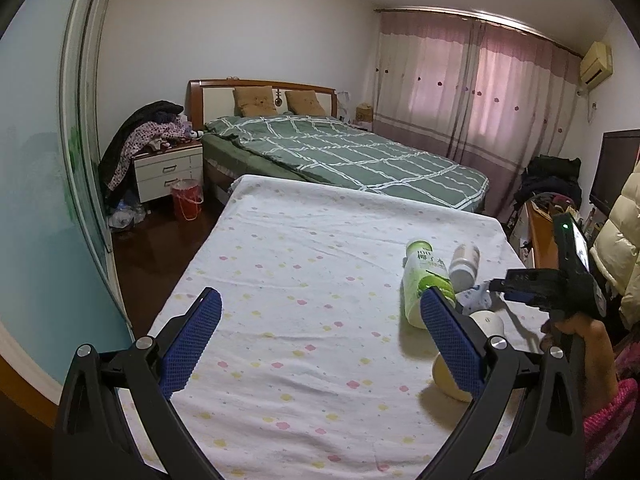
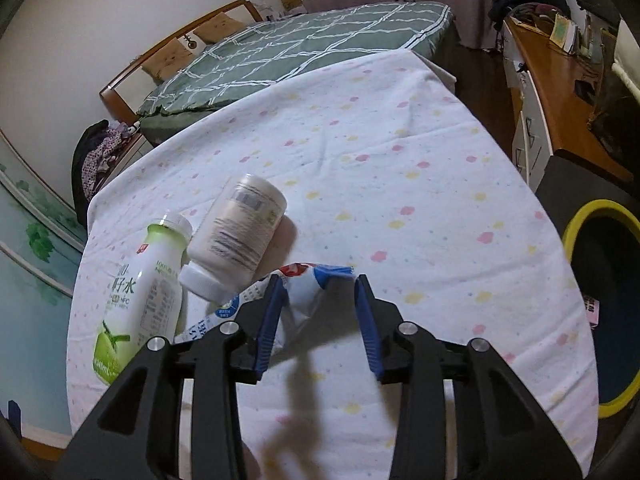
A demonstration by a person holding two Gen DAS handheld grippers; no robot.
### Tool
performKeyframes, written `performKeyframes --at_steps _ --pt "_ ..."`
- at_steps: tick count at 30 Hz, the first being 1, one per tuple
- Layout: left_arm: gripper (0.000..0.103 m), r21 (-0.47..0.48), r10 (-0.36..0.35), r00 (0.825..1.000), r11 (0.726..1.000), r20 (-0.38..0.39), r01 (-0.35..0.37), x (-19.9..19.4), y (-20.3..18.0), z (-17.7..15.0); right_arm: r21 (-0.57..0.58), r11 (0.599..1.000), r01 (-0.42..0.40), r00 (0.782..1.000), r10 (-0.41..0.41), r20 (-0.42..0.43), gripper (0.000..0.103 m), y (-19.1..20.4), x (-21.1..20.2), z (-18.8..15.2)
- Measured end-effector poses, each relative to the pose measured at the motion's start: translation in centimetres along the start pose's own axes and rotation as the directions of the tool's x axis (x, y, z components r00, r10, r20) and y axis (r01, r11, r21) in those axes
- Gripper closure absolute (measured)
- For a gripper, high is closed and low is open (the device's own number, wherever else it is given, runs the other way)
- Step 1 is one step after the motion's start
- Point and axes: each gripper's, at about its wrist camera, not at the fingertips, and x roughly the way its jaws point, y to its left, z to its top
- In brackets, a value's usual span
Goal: Collect trash
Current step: 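Grasp the crumpled white-blue wrapper with the right gripper, then carry the wrapper over the yellow bin with the right gripper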
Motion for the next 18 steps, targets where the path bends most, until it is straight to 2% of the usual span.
performKeyframes --at_steps 2,6,9,18 --pt "0.005 0.004 -0.001 1.0 1.0 -0.001 0.001 0.1 -0.1 0.0 -0.002 0.999 -0.035 0.999 0.035 0.0 0.084 0.2 0.2 0.1" --pt "0.005 0.004 -0.002 1.0 1.0 0.0 0.002 -0.1 -0.4 -0.1 -0.007 0.999 -0.038 0.999 0.038 0.031 0.089 0.2 -0.6 0.0" --pt "0.005 0.008 -0.004 1.0 1.0 -0.004 0.004 0.1 -0.5 -0.1 -0.003 0.999 -0.033 0.997 0.033 0.066 0.089 -0.1 -1.8 -0.1" --pt "0.005 0.043 -0.051 0.998 0.998 -0.023 0.052 0.4 -2.7 -0.4 0.009 0.999 0.049 0.985 -0.05 0.164 0.088 -3.1 -6.0 -0.9"
